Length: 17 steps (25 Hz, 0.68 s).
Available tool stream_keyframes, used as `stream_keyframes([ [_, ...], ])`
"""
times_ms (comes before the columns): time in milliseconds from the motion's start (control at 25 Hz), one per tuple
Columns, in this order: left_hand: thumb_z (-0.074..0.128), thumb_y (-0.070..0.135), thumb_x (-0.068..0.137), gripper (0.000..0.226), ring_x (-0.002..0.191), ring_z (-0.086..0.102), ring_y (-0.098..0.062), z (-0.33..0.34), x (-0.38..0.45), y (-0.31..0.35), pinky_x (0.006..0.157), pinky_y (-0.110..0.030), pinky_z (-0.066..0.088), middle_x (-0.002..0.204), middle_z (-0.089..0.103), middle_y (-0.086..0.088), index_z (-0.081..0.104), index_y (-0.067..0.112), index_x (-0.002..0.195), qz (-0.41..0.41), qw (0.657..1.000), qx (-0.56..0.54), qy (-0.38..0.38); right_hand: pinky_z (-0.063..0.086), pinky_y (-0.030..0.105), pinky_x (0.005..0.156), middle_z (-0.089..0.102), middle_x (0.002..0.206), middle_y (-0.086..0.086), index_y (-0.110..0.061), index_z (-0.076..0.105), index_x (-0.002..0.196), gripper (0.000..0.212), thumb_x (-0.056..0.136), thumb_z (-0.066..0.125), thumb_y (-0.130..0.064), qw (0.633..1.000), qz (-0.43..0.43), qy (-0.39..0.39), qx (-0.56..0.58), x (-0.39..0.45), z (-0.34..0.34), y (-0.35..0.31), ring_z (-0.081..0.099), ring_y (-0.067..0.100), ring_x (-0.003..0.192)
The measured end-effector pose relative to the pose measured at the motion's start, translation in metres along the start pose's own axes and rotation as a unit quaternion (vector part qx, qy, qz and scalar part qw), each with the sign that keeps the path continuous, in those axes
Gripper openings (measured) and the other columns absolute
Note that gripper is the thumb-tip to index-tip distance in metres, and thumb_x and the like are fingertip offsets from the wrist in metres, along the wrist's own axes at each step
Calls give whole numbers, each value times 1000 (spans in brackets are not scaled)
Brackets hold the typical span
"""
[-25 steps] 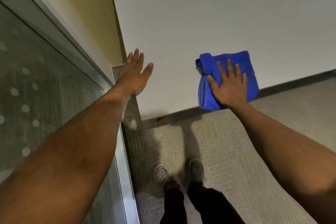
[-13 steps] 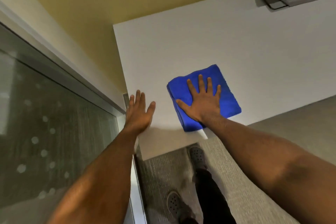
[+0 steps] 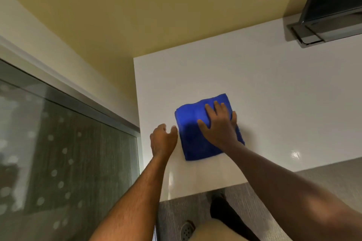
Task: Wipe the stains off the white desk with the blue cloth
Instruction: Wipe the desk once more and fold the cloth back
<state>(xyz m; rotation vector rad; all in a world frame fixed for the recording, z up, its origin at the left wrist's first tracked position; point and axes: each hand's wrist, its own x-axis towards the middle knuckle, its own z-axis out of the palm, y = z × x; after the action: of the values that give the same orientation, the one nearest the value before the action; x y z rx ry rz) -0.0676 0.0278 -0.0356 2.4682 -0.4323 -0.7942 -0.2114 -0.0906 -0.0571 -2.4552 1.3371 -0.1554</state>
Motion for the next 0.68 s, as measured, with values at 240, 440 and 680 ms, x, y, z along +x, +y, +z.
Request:
stream_keyframes([
  [240, 67, 33, 87, 46, 81, 59, -20, 20, -13, 30, 66, -32, 50, 101, 63, -15, 56, 2, 120, -111, 991, -66, -45, 45, 45, 90, 55, 118, 14, -14, 46, 129, 47, 83, 55, -18, 971, 191, -37, 141, -3, -38, 35, 53, 35, 109],
  [440, 67, 25, 86, 37, 95, 63, -28, 27, -6, 44, 85, -39, 57, 107, 63, -13, 54, 5, 114, -232, 961, -123, -87, 47, 35, 75, 62, 109, 13, -10, 53, 114, 33, 82, 58, -16, 929, 260, -126, 233, 12, -46, 39, 56, 29, 94],
  [680, 55, 16, 86, 46, 87, 60, -22, 31, -20, 53, 67, -34, 52, 101, 56, -5, 32, 14, 125, -104, 988, -83, -77, 39, 31, 69, 58, 100, 9, -18, 30, 139, 64, 82, 56, -7, 950, 170, -128, 227, 13, -54, 37, 50, 25, 82],
])
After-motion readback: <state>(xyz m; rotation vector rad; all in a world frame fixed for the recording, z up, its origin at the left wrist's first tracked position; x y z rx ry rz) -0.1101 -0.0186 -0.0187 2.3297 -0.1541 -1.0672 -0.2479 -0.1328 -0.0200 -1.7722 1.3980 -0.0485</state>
